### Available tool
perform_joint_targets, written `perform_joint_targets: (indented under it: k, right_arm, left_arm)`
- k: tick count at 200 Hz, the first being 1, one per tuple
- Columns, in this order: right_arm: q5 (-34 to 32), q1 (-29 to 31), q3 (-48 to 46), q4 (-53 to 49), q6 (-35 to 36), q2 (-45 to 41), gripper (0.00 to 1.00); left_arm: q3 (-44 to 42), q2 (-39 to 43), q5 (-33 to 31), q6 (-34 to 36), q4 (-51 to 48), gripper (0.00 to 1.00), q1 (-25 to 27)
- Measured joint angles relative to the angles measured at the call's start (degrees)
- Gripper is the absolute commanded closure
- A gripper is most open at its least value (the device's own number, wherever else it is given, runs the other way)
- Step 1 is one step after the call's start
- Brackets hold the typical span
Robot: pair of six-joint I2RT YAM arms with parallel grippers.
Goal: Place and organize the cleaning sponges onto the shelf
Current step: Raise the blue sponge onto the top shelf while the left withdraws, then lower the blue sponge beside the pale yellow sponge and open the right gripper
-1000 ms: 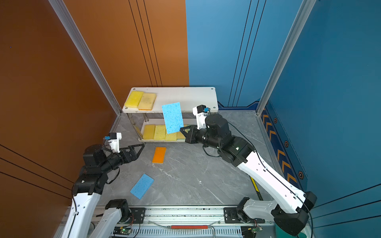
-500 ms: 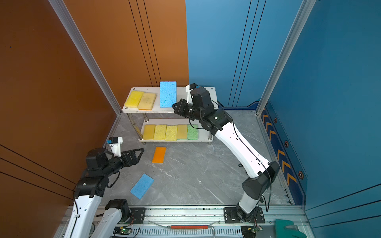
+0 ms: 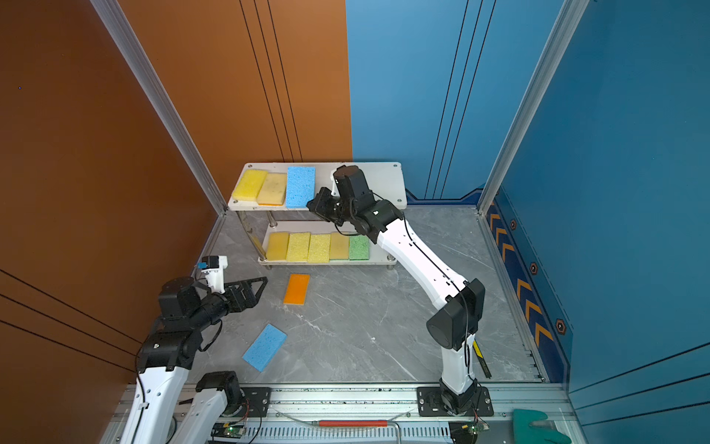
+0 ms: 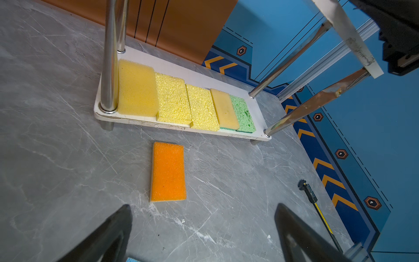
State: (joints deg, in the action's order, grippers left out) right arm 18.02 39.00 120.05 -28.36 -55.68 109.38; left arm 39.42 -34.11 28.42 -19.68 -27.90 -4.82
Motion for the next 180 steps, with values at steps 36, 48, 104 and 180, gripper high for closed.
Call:
perform_joint_targets:
  k: [36,48,104,180]
  right_arm:
    - [0.0,0.0,0.8,0.5,-1.4,0.6,1.0]
    - [0.0,0.0,0.9,0.8,-1.5,0.6,0.98]
    - [0.0,0.1,1.3,2.5,-2.9,0.7,0.67]
    - [0.0,0.0,1.3,3.5,-2.9,0.9,0.57]
  left_arm:
    - [0.0,0.2,0.0,0.0,0.0,0.02,0.0]
    - [0.0,0.3,0.0,0.0,0.0,0.02,0.0]
    - [0.0,0.4,0.0,0.0,0.0,0.02,0.0]
    - [0.0,0.4,0.0,0.0,0.0,0.02,0.0]
